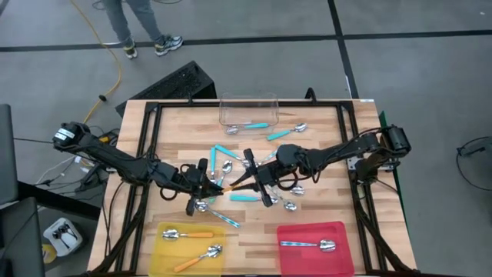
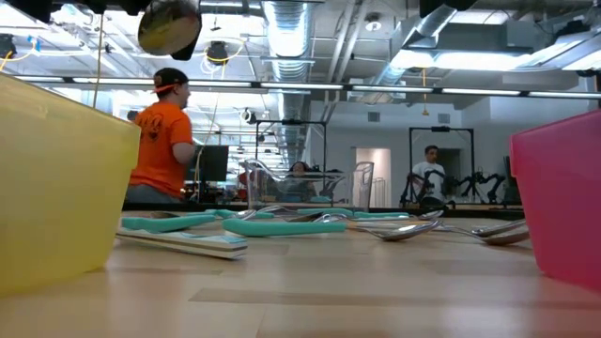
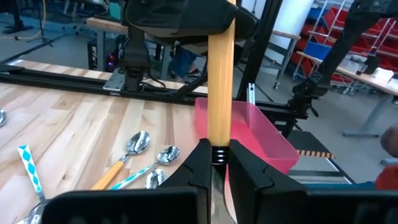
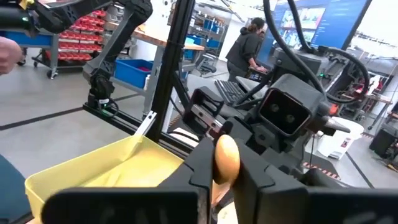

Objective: Sort silverware by color (type)
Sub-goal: Put the yellow spoon into the yellow bin

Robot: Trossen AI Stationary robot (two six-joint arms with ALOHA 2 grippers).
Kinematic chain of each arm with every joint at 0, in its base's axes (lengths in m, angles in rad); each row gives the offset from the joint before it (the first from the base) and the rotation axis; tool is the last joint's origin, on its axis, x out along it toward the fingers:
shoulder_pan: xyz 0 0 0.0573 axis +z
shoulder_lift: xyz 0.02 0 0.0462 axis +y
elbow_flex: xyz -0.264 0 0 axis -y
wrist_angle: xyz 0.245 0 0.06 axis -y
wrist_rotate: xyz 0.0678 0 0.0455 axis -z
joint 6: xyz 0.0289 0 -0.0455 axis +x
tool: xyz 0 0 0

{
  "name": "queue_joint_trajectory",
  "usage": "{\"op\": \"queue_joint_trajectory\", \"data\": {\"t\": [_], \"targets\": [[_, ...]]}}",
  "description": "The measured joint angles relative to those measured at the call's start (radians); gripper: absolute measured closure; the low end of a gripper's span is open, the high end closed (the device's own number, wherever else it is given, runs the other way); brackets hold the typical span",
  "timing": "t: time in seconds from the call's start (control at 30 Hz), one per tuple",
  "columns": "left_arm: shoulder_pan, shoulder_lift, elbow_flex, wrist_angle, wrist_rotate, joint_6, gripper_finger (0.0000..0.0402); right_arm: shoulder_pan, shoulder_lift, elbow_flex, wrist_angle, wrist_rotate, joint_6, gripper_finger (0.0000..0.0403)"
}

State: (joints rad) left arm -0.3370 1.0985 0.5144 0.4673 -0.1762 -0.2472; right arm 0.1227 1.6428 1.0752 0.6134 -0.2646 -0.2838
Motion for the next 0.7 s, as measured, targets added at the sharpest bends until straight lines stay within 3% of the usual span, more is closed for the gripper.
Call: {"op": "queue_joint_trajectory", "data": {"t": [0.17, 0.43, 0.63, 0.7], "targets": [[-0.002, 0.000, 0.000, -0.003, -0.062, -0.022, 0.0375, -0.001, -0.001, 0.000, -0.002, 0.008, 0.025, 0.0349], [0.000, -0.006, 0.000, -0.001, -0.149, -0.032, 0.0286, 0.002, 0.000, -0.001, -0.026, 0.045, 0.091, 0.0349], [0.001, -0.076, 0.000, -0.009, -0.161, -0.014, 0.0236, 0.029, 0.001, -0.001, -0.049, 0.022, 0.103, 0.0349], [0.000, -0.125, 0.000, -0.005, -0.162, 0.007, 0.0229, 0.046, 0.001, -0.001, -0.046, -0.034, 0.070, 0.0349]]}}
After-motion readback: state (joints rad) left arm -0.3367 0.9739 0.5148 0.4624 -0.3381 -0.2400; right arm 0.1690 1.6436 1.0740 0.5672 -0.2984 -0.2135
